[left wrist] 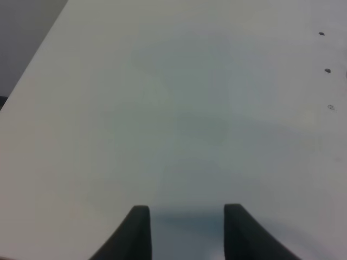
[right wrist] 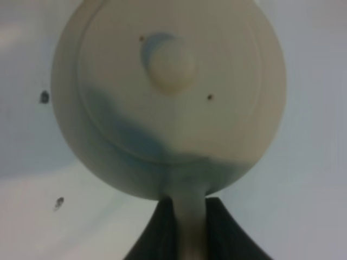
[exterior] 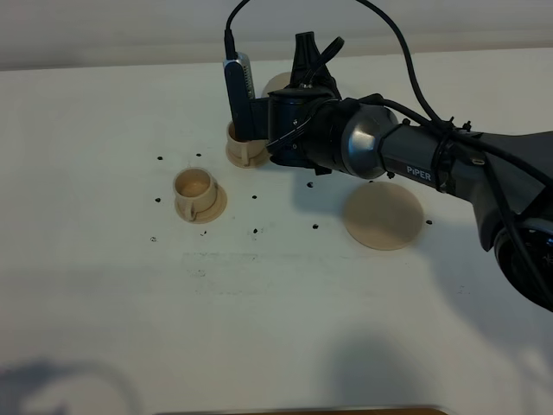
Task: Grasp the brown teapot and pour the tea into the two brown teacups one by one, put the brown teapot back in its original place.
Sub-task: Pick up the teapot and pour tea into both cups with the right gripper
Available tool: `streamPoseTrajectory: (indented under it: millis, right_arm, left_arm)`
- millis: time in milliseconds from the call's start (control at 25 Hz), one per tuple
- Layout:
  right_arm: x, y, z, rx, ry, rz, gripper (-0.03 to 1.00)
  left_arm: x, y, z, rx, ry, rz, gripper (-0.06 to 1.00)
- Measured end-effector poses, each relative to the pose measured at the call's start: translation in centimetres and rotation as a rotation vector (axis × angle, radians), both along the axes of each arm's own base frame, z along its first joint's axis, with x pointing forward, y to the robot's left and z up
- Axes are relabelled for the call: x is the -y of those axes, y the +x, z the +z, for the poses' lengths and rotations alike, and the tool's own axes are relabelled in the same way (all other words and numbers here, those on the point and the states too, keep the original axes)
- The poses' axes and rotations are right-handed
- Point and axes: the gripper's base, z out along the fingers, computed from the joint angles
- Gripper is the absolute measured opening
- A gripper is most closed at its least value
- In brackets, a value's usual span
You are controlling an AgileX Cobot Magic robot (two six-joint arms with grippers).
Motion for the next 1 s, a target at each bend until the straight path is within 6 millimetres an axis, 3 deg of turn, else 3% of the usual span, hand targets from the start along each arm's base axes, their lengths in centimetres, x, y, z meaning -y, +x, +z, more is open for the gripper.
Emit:
streamPoseTrajectory:
  millis: [1000]
  right_arm:
    - [-0.74, -0.4, 0.12, 0.007, -0.053, 0.061, 0.11]
  left_arm:
    - [0.0, 0.0, 0.0, 0.0, 0.0, 0.0, 0.31]
